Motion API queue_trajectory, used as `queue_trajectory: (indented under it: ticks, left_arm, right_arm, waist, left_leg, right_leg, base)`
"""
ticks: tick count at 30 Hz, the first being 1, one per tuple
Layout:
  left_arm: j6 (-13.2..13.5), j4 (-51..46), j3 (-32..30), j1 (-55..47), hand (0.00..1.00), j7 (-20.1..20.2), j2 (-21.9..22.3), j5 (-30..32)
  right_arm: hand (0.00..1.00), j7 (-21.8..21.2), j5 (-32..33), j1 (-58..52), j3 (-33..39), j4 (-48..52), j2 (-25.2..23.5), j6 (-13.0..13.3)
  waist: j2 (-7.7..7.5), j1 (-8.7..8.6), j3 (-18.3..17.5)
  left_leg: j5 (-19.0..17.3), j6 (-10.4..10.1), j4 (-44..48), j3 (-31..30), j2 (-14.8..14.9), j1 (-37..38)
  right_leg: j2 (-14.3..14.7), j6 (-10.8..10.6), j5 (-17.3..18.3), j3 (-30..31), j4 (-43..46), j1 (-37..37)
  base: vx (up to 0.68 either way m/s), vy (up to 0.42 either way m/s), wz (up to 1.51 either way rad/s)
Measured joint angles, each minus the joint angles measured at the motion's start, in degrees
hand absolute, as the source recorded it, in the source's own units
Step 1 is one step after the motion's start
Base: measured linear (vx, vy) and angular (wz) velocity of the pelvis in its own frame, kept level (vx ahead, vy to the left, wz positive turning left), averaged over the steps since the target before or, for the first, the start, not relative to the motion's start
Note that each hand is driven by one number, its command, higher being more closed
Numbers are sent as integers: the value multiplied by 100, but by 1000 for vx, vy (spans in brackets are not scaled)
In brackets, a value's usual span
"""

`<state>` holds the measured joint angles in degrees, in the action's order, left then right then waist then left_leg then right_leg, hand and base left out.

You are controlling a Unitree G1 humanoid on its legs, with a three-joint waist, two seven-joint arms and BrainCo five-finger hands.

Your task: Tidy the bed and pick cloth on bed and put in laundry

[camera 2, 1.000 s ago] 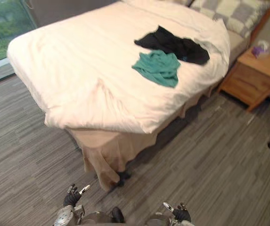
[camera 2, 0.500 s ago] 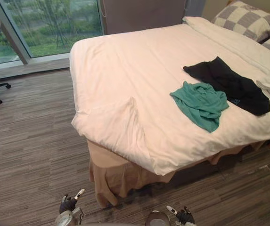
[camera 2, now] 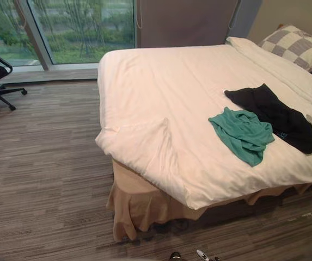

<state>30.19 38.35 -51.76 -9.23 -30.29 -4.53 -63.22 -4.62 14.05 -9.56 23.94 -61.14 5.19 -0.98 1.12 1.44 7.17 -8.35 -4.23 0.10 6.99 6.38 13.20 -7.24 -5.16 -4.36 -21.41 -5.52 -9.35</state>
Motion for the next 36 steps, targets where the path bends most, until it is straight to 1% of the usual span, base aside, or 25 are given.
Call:
queue_trajectory:
  ticks: [1, 3, 4, 6, 7, 8, 9, 10, 11, 12, 13, 15, 16, 18, 19, 20, 21, 22, 24, 25, 26, 28, 31, 34, 36]
  left_arm:
    - [41, -265, 120, 42, 0, 126, -33, 336]
    - [78, -992, 609, 273, 0, 292, -369, 1346]
    - [75, -1405, 961, 568, 0, 370, -793, 1895]
    - [68, -1696, 1297, 850, 0, 494, -1214, 2450]
    - [777, -1743, 1813, 1068, 0, 392, -1545, 3583]
    - [940, -1772, 1925, 1121, 0, 317, -1581, 3873]
    - [1316, -2063, 2354, 1363, 0, -102, -1694, 5028]
    - [1392, -2511, 2861, 1691, 0, -454, -1850, 6007]
    - [1381, -2774, 3172, 1935, 0, -547, -2016, 6403]
    - [1112, -3132, 3592, 2349, 0, -490, -2328, 6921]
    - [690, -3369, 3972, 2808, 0, -254, -2655, 7165]
    - [196, -3516, 4374, 3473, 0, 186, -3020, 7205]
    - [-135, -3526, 4534, 3847, 0, 514, -3140, 7157]
    - [-451, -3519, 4723, 4226, 0, 953, -3276, 7132]
    - [-985, -3594, 4848, 4294, 0, 1216, -3266, 6713]
    - [-1356, -3540, 4937, 4303, 0, 1393, -3237, 6368]
    - [-1508, -3126, 5023, 4285, 0, 1563, -3198, 6341]
    - [-1545, -2766, 5123, 4253, 0, 1644, -3184, 6463]
    - [-1590, -1963, 5589, 4156, 0, 1661, -3044, 7154]
    - [-1641, -1710, 5844, 4156, 0, 1652, -2965, 7570]
    - [-1788, -1384, 6232, 4152, 0, 1664, -2956, 8083]
    - [-2096, -940, 6524, 4155, 0, 1747, -2952, 8596]
    - [-2555, -285, 6594, 4157, 0, 1987, -2913, 9111]
    - [-2672, -102, 6754, 4325, 0, 2040, -2686, 9214]
    - [-2697, -102, 6781, 4370, 0, 2027, -2522, 9344]
  right_arm:
    - [0, -15, 57, -38, -11, 54, -1, -32]
    - [0, -40, 155, -55, -87, 224, 8, -142]
    - [0, -42, 278, -80, -155, 340, 15, -257]
    - [0, -36, 362, -53, -208, 416, 28, -342]
    - [0, -7, 458, 23, -208, 423, 49, -453]
    - [0, 1, 480, 32, -206, 426, 52, -473]
    - [0, 28, 487, 30, -192, 445, 54, -555]
    - [0, 34, 490, -33, -182, 438, 54, -627]
    - [0, 35, 494, -30, -180, 438, 55, -656]
    - [0, 40, 508, -8, -151, 439, 55, -690]
    - [0, 48, 523, 20, -52, 436, 52, -701]
    - [0, 84, 551, 39, 189, 388, 59, -685]
    - [0, 112, 550, 31, 331, 343, 63, -679]
    - [0, 141, 550, -30, 490, 239, 62, -675]
    - [0, 149, 549, -46, 513, 144, 69, -665]
    - [0, 157, 550, -48, 513, 114, 69, -667]
    - [0, 168, 550, -31, 514, 111, 71, -676]
    - [0, 179, 552, -19, 514, 110, 73, -685]
    - [0, 248, 552, 93, 509, 112, 68, -750]
    - [0, 271, 552, 115, 505, 115, 55, -763]
    - [0, 296, 552, 144, 491, 123, 35, -782]
    - [0, 381, 549, 178, 484, 161, 24, -810]
    - [0, 529, 543, 107, 382, 174, -27, -818]
    - [0, 635, 541, -20, 252, 199, -20, -810]
    - [0, 680, 547, -31, 224, 287, -21, -799]
  waist:
    - [26, 8, -24]
    - [87, 55, -73]
    - [107, 57, -107]
    - [108, 15, -161]
    - [130, -69, -202]
    - [135, -78, -204]
    - [139, -95, -207]
    - [134, -95, -214]
    - [140, -96, -217]
    - [175, -105, -241]
    - [161, -182, -271]
    - [258, -305, -246]
    - [320, -390, -256]
    - [362, -442, -278]
    - [365, -472, -279]
    - [335, -495, -257]
    - [380, -516, -248]
    - [405, -533, -210]
    - [350, -589, -115]
    - [307, -555, -75]
    - [265, -557, -38]
    - [256, -631, 30]
    - [253, -834, 109]
    - [402, -883, 243]
    - [545, -1004, 336]
  left_leg:
    - [2, -4, 0, 24, 17, -1]
    - [16, -27, -5, 75, 63, -2]
    - [27, -46, -12, 117, 69, -2]
    - [39, -63, -40, 166, 87, -3]
    - [67, -83, -106, 201, 88, -1]
    - [67, -84, -107, 208, 88, 0]
    - [68, -85, -111, 228, 85, 9]
    - [70, -94, -106, 279, 82, 23]
    - [68, -99, -104, 362, 80, 23]
    - [74, -114, -105, 475, 71, 0]
    - [94, -143, -101, 609, 50, -15]
    - [120, -182, -88, 804, 13, -13]
    - [137, -199, -86, 852, -1, -14]
    - [186, -228, -86, 967, -2, -7]
    - [218, -224, -85, 1026, 5, -8]
    - [228, -218, -99, 1050, 14, 8]
    - [230, -216, -105, 1136, 35, 50]
    - [230, -216, -105, 1168, 44, 99]
    - [229, -216, -116, 1225, 54, 150]
    - [227, -214, -134, 1278, 57, 163]
    - [210, -192, -200, 1327, 61, 171]
    - [105, -152, -213, 1454, 64, 138]
    - [91, -127, -199, 1607, -10, 30]
    - [95, -115, -200, 1692, -40, -130]
    - [104, -108, -204, 1764, -61, -249]
  right_leg:
    - [6, 1, 2, -8, 0, -5]
    - [14, 5, 5, -14, 1, -2]
    - [42, 13, 9, -6, 1, 7]
    - [67, 26, 14, 33, 1, 52]
    - [100, 29, 11, 67, 1, 98]
    - [100, 28, 11, 74, 1, 102]
    - [106, 27, 7, 145, 1, 107]
    - [113, 13, -5, 219, 2, 119]
    - [116, 12, -5, 267, 3, 149]
    - [118, 10, -13, 353, 4, 228]
    - [101, 5, -26, 411, 4, 268]
    - [82, -7, -41, 547, 4, 330]
    - [74, -7, -42, 581, 5, 344]
    - [83, -7, -42, 649, 6, 373]
    - [94, -7, -42, 661, 6, 381]
    - [109, 3, -49, 656, 7, 377]
    - [137, 10, -55, 662, 7, 358]
    - [150, 14, -57, 669, 6, 324]
    - [175, 25, -63, 754, 5, 316]
    - [187, 37, -71, 798, 4, 332]
    - [212, 70, -95, 836, 3, 390]
    - [236, 102, -144, 937, 2, 515]
    - [187, 98, -195, 1041, 2, 684]
    - [133, 76, -219, 1140, 4, 896]
    - [110, 76, -218, 1183, 35, 1057]
  base:
    - [-33, -9, 5]
    - [-17, -1, -1]
    - [-23, 2, -6]
    - [-6, -3, -11]
    - [16, -3, -10]
    - [32, 17, -8]
    - [33, 34, -6]
    - [41, 51, -13]
    - [29, 42, -26]
    - [31, 59, -32]
    - [21, 48, -32]
    - [21, 40, -30]
    - [26, 17, -23]
    - [37, -9, -17]
    - [31, -33, -13]
    - [13, -36, -9]
    - [-2, -32, -10]
    - [-58, -40, -14]
    - [-91, -40, -14]
    - [-105, -24, -17]
    - [-121, -24, -17]
    - [-83, -7, -25]
    - [-122, -4, -29]
    - [-45, -16, -18]
    - [-16, -8, -10]
